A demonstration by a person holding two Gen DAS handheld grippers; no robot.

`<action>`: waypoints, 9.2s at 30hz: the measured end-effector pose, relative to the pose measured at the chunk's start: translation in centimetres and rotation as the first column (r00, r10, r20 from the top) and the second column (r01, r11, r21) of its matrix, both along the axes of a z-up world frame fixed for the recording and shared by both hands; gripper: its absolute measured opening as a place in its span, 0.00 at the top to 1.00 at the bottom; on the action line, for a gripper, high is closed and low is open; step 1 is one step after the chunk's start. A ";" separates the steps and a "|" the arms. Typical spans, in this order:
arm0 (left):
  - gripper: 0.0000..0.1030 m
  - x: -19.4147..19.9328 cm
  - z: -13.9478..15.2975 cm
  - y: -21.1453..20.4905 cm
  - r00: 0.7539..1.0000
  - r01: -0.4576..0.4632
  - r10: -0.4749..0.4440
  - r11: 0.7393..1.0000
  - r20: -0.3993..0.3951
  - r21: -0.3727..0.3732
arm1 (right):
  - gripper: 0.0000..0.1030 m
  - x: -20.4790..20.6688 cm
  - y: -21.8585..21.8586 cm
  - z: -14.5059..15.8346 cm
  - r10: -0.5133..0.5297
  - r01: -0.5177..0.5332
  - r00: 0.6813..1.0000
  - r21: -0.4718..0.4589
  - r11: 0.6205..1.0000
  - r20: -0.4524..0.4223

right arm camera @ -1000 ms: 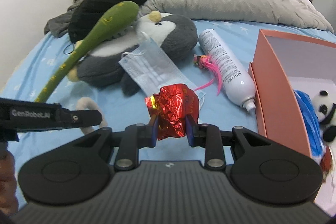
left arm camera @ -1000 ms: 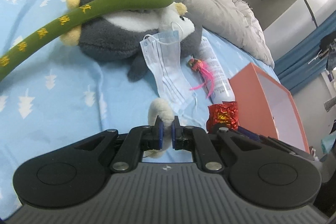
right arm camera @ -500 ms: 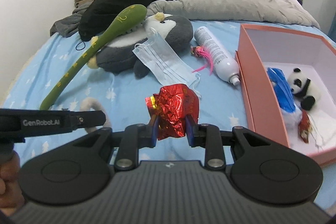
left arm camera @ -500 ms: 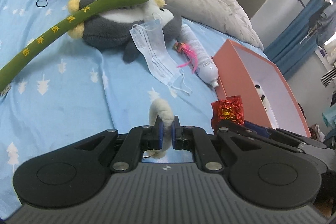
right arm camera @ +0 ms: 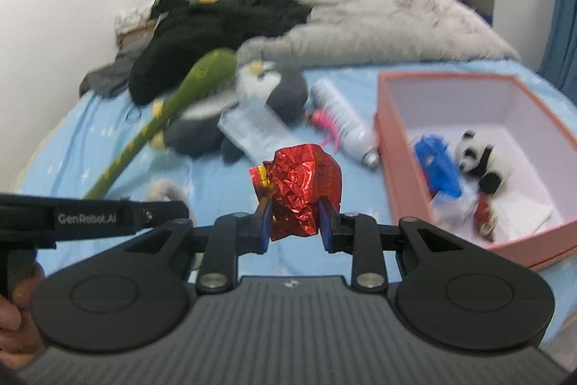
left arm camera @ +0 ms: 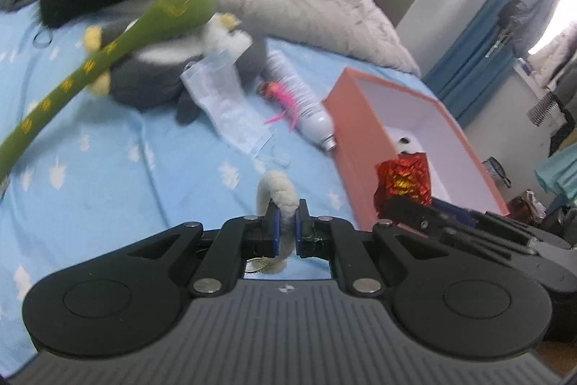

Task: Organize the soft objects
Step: 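Lift and carry the red foil candy toward the pink box while the left carries the stick, then open both grippers over the pink box to drop the candy and stick, then withdraw both grippers from the pink box back over the bed, then lower the right gripper onto the pink feathered toy while the left lowers onto the face mask, then close the right gripper on the pink feathered toy while the left grasps the mask's ear loop, then lift and carry the pink toy toward the pink box while the left carries the mask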

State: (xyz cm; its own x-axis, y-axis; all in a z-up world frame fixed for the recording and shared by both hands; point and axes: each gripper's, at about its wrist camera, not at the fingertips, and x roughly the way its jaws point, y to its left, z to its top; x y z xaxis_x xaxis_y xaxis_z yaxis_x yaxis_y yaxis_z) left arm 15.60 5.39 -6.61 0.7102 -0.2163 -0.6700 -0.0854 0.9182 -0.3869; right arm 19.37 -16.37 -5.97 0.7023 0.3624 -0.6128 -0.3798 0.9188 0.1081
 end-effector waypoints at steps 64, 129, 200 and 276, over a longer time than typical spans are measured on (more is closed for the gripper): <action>0.73 21.7 2.8 -22.1 0.909 0.404 -0.391 0.912 -0.142 0.075 | 0.41 14.5 -19.0 0.0 -0.318 0.318 0.933 -0.030 0.948 -0.168; 0.63 -1.7 1.2 0.6 0.998 0.030 -0.037 0.989 0.043 0.144 | 0.41 -4.2 -2.2 0.6 -0.017 0.016 0.997 0.025 1.000 0.076; 0.97 24.4 -17.0 7.8 0.967 -0.255 0.250 0.952 -0.048 -0.172 | 0.75 24.9 15.7 -15.5 0.556 -0.375 0.830 -0.777 0.505 -0.039; 0.97 1.8 4.9 -4.8 0.996 0.075 -0.079 0.992 0.039 0.097 | 0.76 1.6 -3.5 3.7 -0.014 0.018 0.999 0.093 0.996 -0.039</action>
